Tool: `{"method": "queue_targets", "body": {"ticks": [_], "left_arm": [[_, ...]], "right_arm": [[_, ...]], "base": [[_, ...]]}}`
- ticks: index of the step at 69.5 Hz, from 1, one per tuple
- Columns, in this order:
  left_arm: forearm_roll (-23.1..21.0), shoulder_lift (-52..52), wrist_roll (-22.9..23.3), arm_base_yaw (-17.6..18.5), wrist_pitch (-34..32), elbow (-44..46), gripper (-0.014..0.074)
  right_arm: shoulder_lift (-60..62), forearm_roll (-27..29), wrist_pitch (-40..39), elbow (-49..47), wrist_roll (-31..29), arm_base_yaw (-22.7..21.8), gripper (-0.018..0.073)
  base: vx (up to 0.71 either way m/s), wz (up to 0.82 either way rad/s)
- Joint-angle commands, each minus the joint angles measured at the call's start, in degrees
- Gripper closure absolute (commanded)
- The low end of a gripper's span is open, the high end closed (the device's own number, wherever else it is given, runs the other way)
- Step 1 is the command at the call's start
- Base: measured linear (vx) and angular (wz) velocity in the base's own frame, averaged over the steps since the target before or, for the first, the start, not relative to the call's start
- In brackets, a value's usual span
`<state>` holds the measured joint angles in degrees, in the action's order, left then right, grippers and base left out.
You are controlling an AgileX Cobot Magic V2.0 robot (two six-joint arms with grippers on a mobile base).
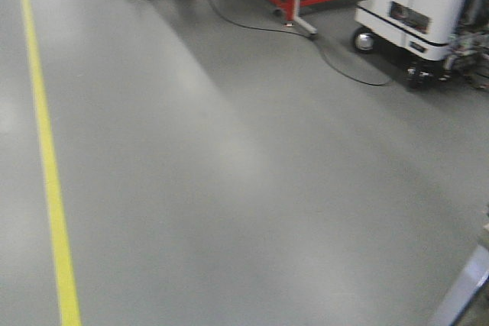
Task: Move and align brake pads A on conveyor
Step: 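Back the base away from the steel table and turn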
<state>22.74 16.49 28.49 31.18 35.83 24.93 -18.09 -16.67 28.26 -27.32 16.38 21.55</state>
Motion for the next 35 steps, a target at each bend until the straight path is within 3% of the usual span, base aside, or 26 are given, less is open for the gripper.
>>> {"method": "queue_targets", "body": {"ticks": [1,35], "left_arm": [[1.1,0.3,0.6,0.2,-4.8,1.7,0.0603],[1.1,0.3,0.6,0.2,-4.8,1.7,0.0603]], "right_arm": [[-0.3,-1.2,-5.6,-1.6,-0.2,-0.4,0.0564],[-0.3,-1.2,-5.6,-1.6,-0.2,-0.4,0.0564]], "base": [[-0.16,0.60],[-0.08,0.49]]}}
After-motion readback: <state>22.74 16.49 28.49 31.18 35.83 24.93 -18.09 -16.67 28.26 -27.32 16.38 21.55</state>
